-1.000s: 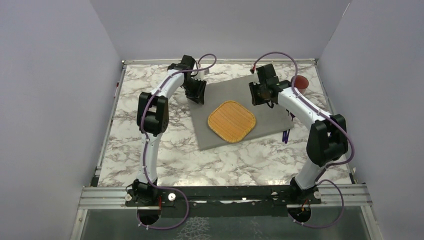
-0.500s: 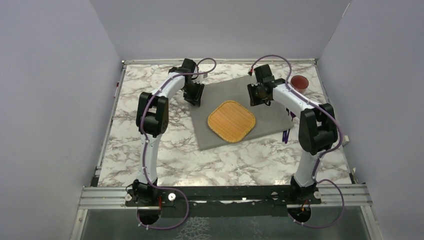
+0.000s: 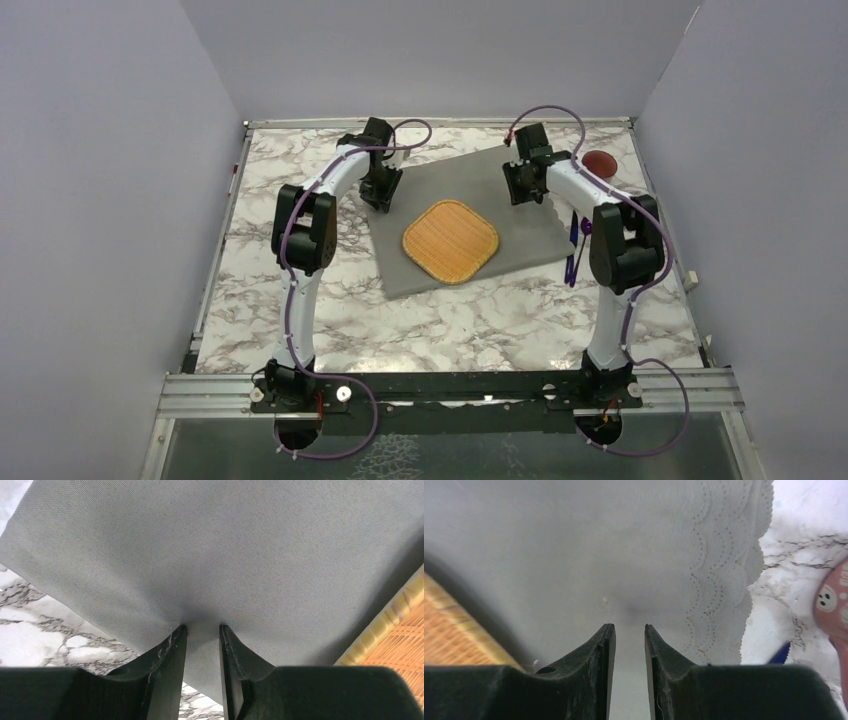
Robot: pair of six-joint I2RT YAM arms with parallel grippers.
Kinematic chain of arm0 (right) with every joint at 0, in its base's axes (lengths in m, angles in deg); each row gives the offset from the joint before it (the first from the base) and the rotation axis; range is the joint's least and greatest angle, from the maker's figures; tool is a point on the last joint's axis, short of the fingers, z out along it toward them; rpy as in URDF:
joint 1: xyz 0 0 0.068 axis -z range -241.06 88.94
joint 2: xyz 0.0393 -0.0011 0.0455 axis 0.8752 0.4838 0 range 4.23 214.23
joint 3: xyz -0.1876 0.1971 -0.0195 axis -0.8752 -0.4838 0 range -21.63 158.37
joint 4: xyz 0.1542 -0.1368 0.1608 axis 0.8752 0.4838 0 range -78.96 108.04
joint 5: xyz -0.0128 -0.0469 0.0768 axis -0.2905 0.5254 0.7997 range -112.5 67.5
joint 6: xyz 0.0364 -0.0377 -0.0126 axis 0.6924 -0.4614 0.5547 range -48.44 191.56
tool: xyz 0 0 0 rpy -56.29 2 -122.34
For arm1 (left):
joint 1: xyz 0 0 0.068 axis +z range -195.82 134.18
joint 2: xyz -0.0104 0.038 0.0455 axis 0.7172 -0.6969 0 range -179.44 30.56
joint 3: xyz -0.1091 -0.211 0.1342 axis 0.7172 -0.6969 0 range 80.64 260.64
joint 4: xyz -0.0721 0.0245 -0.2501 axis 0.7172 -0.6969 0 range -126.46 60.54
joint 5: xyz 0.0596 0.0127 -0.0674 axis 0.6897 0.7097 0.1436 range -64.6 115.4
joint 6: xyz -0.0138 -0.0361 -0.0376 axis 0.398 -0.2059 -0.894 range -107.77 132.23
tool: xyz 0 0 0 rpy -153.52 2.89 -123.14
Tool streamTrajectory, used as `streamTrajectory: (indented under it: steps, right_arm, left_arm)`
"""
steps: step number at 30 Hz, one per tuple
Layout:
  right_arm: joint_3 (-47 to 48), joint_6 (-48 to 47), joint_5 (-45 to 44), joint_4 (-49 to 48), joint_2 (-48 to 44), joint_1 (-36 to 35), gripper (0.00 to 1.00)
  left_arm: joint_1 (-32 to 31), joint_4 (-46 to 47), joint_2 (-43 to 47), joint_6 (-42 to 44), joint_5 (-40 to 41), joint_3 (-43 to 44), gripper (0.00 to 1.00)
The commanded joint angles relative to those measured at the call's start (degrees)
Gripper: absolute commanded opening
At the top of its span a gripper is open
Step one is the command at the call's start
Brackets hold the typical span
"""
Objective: Set the dinner table for one person
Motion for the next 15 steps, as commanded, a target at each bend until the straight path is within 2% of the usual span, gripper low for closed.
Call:
streamTrajectory:
  steps: [1,10,15]
  right_arm:
    - [0.6,-2.9,-1.7,1.2,2.8,0.3,0.32]
    - [-5.6,-3.9,1.2,1.8,2.2,0.6,0.31]
    - [-12.3,-5.3,3.2,1.9,0.8,0.6,0.29]
  left_arm:
    - [1.5,-4.3,-2.7,2.0,6.8,0.6,0.34]
    - [1.5,-5.8,-2.8,1.6,6.6,2.5,0.34]
    - [1.5,-6.8,-2.8,1.4,6.6,3.5,0.34]
